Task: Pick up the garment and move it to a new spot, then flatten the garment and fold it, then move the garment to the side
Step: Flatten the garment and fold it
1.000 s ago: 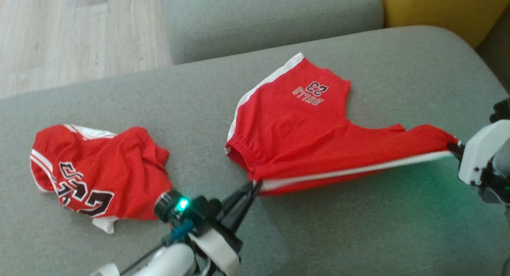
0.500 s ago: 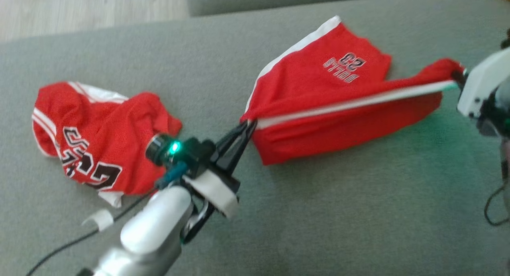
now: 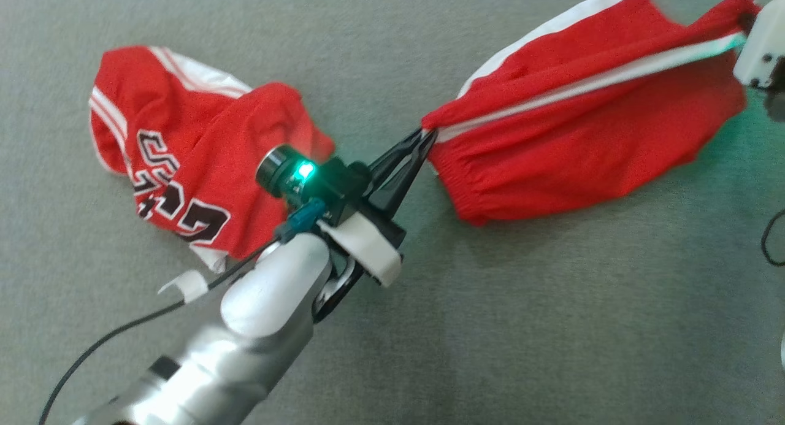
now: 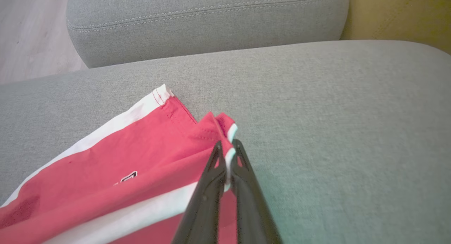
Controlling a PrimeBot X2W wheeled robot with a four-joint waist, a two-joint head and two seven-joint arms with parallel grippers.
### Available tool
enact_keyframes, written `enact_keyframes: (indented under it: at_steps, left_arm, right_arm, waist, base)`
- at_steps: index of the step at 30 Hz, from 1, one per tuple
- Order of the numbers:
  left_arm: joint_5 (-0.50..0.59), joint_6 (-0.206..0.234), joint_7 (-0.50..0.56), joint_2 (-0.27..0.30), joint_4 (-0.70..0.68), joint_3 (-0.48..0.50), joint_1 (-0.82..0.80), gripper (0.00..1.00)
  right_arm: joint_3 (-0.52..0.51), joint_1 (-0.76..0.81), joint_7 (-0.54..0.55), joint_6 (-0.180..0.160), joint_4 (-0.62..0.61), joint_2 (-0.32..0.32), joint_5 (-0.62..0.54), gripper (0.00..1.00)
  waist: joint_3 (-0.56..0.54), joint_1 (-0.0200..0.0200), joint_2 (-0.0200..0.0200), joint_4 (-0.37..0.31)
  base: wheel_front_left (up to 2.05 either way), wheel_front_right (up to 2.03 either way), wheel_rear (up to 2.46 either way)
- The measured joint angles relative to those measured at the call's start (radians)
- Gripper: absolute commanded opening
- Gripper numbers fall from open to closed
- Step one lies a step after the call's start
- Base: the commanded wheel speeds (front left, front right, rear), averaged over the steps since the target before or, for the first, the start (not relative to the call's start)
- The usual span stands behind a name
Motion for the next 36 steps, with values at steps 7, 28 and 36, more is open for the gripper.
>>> enact_keyframes:
  at_steps: [7, 28, 36]
  left_arm:
    - [0.0, -0.011, -0.02, -0.039, 0.06, -0.009, -0.065, 0.0]
    - [-0.001, -0.005, -0.041, -0.073, 0.135, -0.007, -0.116, 1.0]
    - [-0.001, 0.034, -0.044, -0.038, 0.08, 0.083, -0.076, 1.0]
  right_arm:
    - [-0.032, -0.089, -0.058, 0.0, 0.096, 0.005, -0.089, 0.0]
    - [-0.14, -0.187, -0.355, 0.0, 0.26, 0.023, -0.198, 1.0]
    - [-0.118, -0.177, -0.531, 0.0, 0.286, 0.049, -0.091, 1.0]
  waist:
    - [0.057, 0.0, 0.0, 0.055]
    - [0.09, 0.0, 0.0, 0.093]
    - [0.016, -0.0003, 0.0, 0.059]
  base:
    - [0.0, 0.0, 0.0]
    - [0.0, 0.0, 0.0]
    - [0.0, 0.0, 0.0]
